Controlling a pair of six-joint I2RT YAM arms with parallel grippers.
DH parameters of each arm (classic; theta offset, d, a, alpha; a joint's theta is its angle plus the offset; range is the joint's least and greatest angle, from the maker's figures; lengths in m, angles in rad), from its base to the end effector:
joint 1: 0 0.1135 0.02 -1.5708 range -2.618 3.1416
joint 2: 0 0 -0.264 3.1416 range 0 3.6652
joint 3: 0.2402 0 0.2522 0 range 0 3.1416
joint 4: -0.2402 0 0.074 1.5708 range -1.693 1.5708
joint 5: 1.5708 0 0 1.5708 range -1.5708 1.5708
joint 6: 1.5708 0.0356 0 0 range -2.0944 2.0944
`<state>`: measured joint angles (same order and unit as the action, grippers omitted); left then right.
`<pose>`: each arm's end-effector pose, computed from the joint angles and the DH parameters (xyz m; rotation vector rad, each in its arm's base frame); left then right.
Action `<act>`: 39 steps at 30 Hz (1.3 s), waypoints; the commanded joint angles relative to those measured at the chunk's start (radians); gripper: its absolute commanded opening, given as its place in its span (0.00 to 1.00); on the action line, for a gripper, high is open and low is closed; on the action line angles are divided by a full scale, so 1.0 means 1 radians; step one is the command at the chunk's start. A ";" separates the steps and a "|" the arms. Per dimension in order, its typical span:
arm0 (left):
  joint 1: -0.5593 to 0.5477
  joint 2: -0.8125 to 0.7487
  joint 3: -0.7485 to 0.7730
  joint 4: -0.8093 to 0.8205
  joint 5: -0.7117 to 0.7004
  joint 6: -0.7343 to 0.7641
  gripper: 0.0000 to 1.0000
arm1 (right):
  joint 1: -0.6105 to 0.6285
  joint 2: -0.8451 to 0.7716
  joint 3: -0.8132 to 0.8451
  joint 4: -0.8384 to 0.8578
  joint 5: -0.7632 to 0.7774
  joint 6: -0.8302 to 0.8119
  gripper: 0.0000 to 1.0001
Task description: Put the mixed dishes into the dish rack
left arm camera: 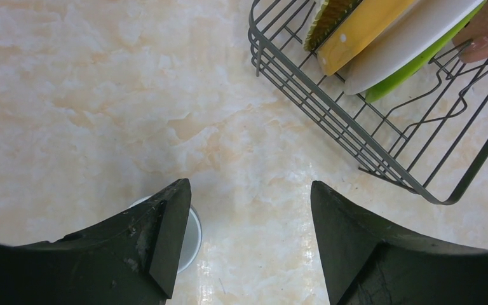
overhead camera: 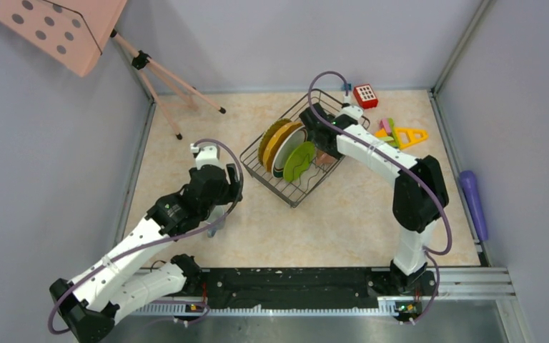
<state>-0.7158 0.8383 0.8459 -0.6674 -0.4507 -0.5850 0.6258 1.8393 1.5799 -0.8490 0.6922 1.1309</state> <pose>0.1398 -0.1010 0.3066 -0.1005 2.1632 -0.2457 0.3273 0.2085 0.2724 0.7722 2.2022 -0.1140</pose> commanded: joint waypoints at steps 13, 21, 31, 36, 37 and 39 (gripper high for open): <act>0.000 -0.017 -0.173 0.095 -0.103 -0.143 0.74 | 0.015 0.057 0.009 0.057 0.067 -0.013 0.17; 0.001 0.017 -0.175 0.068 -0.112 -0.158 0.74 | 0.015 0.025 0.009 0.068 0.054 -0.038 0.77; 0.001 0.040 -0.186 0.033 -0.099 -0.183 0.70 | 0.015 -0.051 0.001 0.068 0.042 -0.069 0.80; 0.001 0.077 -0.196 0.029 -0.078 -0.191 0.58 | 0.014 -0.142 -0.058 0.119 0.033 -0.102 0.79; 0.002 0.090 -0.196 0.026 -0.069 -0.195 0.55 | 0.015 -0.162 -0.072 0.125 0.035 -0.103 0.79; 0.002 0.116 -0.196 0.017 -0.056 -0.211 0.52 | 0.014 -0.198 -0.096 0.139 0.040 -0.108 0.79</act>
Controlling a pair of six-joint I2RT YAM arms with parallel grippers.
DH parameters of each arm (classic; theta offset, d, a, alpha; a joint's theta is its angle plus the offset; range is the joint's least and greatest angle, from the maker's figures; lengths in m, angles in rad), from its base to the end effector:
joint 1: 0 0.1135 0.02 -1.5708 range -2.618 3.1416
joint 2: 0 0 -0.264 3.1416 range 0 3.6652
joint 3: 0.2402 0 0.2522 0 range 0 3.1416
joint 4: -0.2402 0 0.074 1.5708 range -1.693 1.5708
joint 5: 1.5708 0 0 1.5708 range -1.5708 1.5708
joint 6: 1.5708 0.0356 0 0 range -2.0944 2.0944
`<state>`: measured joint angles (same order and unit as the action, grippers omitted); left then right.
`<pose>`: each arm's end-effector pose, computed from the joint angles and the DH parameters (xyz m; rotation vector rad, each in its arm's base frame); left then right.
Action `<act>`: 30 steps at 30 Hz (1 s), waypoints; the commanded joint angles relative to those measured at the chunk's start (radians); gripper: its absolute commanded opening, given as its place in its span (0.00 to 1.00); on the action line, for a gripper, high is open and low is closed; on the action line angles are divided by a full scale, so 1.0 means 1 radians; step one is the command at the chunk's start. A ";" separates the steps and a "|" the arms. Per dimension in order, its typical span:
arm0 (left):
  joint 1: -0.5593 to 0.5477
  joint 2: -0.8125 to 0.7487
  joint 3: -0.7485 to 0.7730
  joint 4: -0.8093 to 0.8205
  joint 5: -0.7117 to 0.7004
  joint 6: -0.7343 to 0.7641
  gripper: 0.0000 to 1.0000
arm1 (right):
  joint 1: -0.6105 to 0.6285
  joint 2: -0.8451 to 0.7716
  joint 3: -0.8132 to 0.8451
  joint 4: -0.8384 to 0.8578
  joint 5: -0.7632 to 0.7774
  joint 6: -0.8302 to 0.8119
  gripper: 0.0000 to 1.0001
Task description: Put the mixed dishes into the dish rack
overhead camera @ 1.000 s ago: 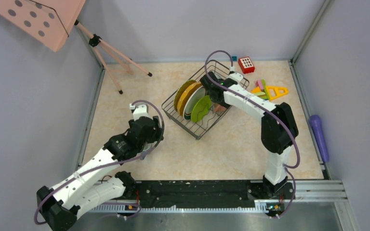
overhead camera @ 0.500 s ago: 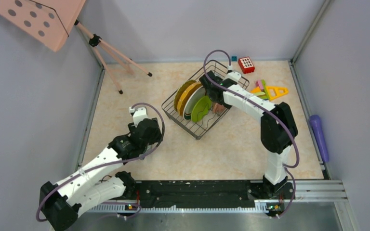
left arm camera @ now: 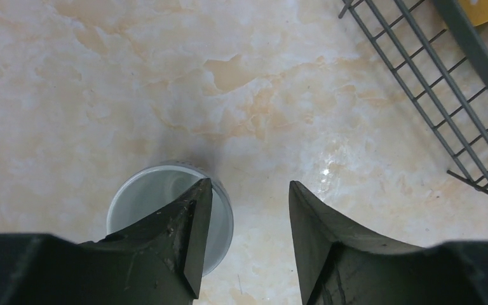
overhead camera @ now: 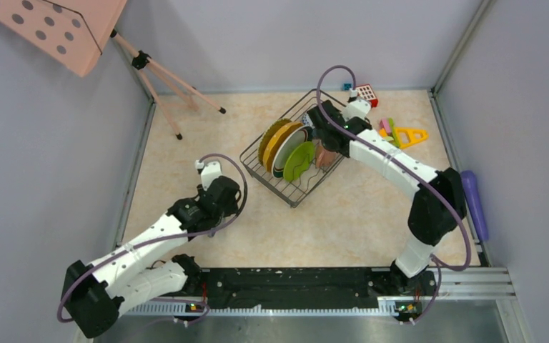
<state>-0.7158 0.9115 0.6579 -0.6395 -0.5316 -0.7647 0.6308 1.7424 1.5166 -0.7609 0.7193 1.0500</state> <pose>0.1447 -0.1019 0.2372 -0.2766 2.2919 -0.0844 0.3149 0.2009 0.2932 0.7124 2.1341 -0.0602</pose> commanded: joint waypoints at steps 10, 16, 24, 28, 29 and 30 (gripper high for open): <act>0.001 0.072 -0.032 -0.004 0.058 -0.050 0.16 | 0.004 -0.261 -0.174 0.178 -0.085 -0.136 0.78; 0.002 0.029 0.007 -0.010 0.036 0.004 0.00 | -0.009 -0.435 -0.378 0.455 -0.345 -0.403 0.79; 0.001 -0.178 0.039 0.073 0.117 0.090 0.00 | -0.097 -0.646 -0.622 0.708 -0.884 -0.607 0.81; 0.005 -0.280 0.072 0.079 0.143 0.114 0.00 | -0.111 -0.698 -0.694 0.801 -1.050 -0.641 0.81; 0.005 -0.304 0.079 0.094 0.164 0.123 0.00 | -0.113 -0.705 -0.709 0.832 -1.090 -0.641 0.81; 0.005 -0.326 0.091 0.109 0.188 0.131 0.00 | -0.116 -0.709 -0.724 0.866 -1.136 -0.638 0.81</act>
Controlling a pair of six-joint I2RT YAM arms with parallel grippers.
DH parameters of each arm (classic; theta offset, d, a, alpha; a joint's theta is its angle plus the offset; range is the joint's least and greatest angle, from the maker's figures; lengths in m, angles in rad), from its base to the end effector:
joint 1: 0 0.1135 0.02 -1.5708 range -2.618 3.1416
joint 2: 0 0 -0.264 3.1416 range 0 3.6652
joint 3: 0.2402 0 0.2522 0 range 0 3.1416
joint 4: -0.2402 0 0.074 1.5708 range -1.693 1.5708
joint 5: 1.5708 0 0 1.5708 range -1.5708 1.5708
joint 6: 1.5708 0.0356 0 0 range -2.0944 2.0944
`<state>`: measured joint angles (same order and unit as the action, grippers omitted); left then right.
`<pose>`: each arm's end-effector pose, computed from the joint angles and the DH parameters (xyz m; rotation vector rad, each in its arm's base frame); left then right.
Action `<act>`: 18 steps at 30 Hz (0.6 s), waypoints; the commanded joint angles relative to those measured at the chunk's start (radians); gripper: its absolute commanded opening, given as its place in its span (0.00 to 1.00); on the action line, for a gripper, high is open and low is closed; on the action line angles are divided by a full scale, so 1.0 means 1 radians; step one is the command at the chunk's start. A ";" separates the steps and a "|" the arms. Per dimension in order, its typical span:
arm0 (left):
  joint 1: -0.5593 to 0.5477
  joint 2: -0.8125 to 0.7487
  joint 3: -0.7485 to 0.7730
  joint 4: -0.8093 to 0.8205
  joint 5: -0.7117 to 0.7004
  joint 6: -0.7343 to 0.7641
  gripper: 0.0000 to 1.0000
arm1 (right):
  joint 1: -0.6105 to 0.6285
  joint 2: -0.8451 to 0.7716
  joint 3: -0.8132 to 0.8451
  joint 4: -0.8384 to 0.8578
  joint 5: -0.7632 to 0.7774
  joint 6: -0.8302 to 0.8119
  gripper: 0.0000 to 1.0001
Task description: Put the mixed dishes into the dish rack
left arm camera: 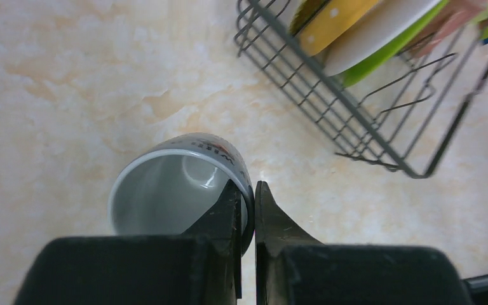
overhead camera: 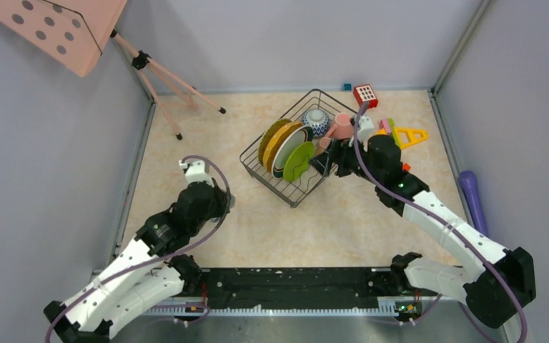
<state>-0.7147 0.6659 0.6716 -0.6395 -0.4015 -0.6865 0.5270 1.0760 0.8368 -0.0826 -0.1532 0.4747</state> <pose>0.1172 -0.0832 0.2748 -0.1919 2.1619 -0.3685 0.2137 0.1306 0.3116 -0.1606 1.9685 0.8152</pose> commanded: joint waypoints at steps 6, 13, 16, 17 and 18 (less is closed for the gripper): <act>0.005 -0.166 0.120 0.256 0.247 0.072 0.00 | -0.016 -0.032 -0.100 0.405 -0.529 -0.035 0.82; 0.007 -0.118 0.183 0.458 0.545 0.094 0.00 | -0.016 -0.007 -0.139 0.635 -0.747 0.046 0.89; 0.007 -0.098 0.201 0.529 0.644 0.086 0.00 | -0.016 -0.005 -0.157 0.800 -0.826 0.117 0.89; 0.007 -0.089 0.205 0.552 0.673 0.081 0.00 | -0.016 -0.003 -0.154 0.826 -0.841 0.126 0.89; 0.007 -0.082 0.208 0.583 0.701 0.071 0.00 | -0.016 -0.004 -0.147 0.831 -0.851 0.123 0.89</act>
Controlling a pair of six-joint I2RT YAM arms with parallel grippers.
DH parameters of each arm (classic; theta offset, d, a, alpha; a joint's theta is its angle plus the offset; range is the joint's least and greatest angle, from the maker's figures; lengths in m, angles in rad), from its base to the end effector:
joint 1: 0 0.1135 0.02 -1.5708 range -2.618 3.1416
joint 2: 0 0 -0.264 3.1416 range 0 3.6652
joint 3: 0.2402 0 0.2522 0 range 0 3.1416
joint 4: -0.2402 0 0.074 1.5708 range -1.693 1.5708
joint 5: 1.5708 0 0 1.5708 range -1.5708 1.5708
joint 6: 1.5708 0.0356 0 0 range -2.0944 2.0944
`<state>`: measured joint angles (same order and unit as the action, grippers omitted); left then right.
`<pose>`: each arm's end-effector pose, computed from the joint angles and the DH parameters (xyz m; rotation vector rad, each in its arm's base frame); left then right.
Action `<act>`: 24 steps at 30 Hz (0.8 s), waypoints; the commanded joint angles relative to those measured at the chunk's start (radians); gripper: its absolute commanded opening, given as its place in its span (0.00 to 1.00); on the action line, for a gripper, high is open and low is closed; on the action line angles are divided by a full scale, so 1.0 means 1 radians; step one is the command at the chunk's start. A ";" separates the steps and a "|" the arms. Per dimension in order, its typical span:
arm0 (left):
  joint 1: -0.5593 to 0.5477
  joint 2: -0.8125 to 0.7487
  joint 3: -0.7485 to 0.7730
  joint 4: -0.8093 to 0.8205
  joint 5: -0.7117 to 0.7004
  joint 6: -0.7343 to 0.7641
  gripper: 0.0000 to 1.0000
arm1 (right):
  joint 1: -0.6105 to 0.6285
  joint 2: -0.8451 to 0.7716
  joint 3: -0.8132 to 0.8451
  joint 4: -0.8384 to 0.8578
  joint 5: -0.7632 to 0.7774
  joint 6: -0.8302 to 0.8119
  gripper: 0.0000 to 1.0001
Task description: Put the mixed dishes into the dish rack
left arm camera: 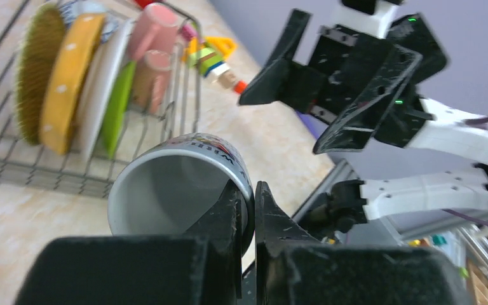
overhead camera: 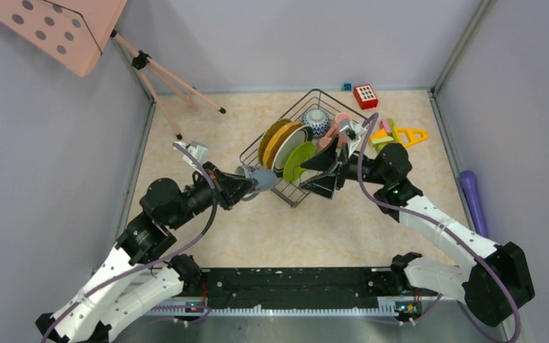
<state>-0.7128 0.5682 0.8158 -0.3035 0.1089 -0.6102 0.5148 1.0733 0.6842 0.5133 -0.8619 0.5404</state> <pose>0.0954 -0.0876 0.3677 0.1790 1.7348 -1.0866 0.1955 0.1416 0.3201 -0.7554 1.4971 1.4390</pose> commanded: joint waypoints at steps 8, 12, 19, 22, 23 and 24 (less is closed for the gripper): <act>0.006 0.087 0.080 0.399 0.308 -0.078 0.00 | 0.001 0.004 0.071 0.178 -0.178 0.004 0.90; 0.006 0.125 0.082 0.461 0.342 -0.115 0.00 | 0.025 0.005 0.094 0.133 -0.160 -0.040 0.93; 0.006 0.175 0.088 0.514 0.378 -0.144 0.00 | 0.047 0.021 0.113 0.155 -0.121 -0.042 0.92; 0.007 0.186 0.090 0.518 0.376 -0.147 0.00 | 0.057 0.040 0.124 0.181 -0.136 -0.024 0.90; 0.007 0.190 0.088 0.523 0.378 -0.147 0.00 | 0.061 0.045 0.127 0.189 -0.142 -0.018 0.88; 0.007 0.192 0.088 0.525 0.379 -0.149 0.00 | 0.065 0.050 0.127 0.197 -0.146 -0.013 0.87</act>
<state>-0.7109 0.7620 0.8494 0.0750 0.4660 -0.7418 0.5571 1.1042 0.7544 0.6426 -0.9936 0.5247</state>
